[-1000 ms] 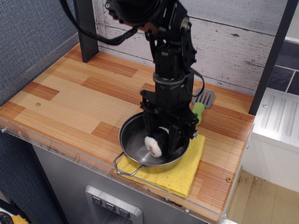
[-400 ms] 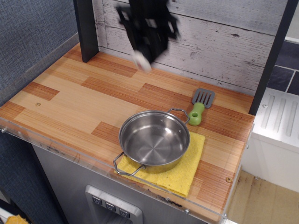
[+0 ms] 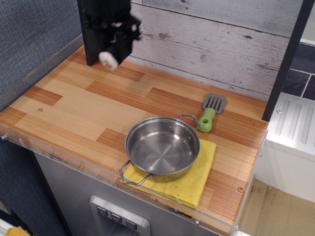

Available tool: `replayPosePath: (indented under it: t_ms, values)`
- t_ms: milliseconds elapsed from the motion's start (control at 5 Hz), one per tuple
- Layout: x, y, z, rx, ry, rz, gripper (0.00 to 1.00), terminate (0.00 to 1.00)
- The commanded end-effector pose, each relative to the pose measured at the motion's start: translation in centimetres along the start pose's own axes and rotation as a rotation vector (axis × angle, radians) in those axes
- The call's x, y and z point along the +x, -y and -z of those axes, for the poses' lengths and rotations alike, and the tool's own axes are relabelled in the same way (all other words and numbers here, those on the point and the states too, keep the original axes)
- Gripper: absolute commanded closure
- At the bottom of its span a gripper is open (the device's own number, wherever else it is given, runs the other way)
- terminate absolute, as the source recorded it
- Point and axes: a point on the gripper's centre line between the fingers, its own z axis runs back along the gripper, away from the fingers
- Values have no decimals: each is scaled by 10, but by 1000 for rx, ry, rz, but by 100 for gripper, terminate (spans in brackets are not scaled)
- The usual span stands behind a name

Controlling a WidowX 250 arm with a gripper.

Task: Put the sushi roll on the top-left corner of the counter.

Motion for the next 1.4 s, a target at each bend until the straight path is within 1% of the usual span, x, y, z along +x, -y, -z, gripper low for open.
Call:
replayPosePath:
  t_ms: [0, 200, 400, 600, 800, 1000, 1200]
  values:
    - [-17, -11, 9, 39, -8, 25, 100, 0]
    - [-15, -9, -8, 66, 32, -2, 0, 0]
    - [-14, -3, -33, 70, 77, -23, 0, 0]
    - [-21, 11, -59, 57, 97, -106, 0, 0]
    - [-27, 26, -69, 38, 109, -163, 0, 0]
    - [-26, 28, -66, -16, 45, -119, 0, 0]
    - [-26, 28, -66, -16, 45, -119, 0, 100]
